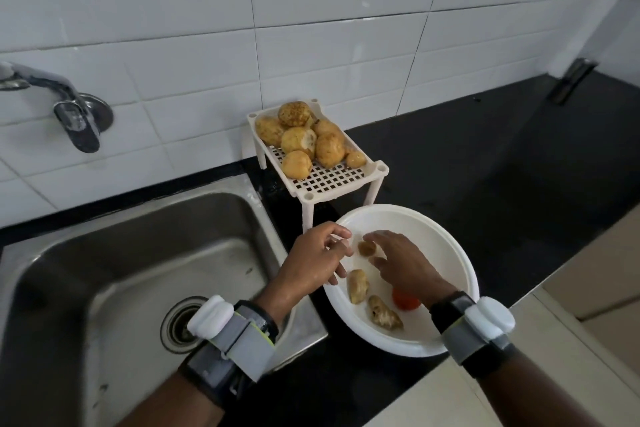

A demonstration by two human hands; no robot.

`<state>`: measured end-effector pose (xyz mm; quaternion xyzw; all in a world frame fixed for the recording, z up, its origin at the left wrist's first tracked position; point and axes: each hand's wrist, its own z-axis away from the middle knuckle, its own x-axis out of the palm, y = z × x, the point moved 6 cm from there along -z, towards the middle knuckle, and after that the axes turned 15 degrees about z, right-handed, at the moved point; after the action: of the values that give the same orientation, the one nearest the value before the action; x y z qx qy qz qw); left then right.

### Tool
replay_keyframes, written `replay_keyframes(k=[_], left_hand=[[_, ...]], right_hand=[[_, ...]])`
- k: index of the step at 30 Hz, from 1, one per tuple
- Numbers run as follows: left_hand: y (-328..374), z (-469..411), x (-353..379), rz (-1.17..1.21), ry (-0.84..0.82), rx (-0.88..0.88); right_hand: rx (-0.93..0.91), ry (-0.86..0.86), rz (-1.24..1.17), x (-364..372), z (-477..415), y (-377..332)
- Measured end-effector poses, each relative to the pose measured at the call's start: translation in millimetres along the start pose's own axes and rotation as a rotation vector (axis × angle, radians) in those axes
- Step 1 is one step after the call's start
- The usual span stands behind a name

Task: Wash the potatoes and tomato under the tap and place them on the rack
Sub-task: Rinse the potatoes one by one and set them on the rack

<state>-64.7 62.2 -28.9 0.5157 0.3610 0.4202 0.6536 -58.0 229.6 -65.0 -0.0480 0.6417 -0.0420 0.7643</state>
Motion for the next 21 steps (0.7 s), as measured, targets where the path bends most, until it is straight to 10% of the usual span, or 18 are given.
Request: replay_keyframes(k=[21], left_hand=[[9,35,-95,0.167,0.222,0.113]], right_hand=[[-0.274,-0.096,-0.947,-41,-6,-115]])
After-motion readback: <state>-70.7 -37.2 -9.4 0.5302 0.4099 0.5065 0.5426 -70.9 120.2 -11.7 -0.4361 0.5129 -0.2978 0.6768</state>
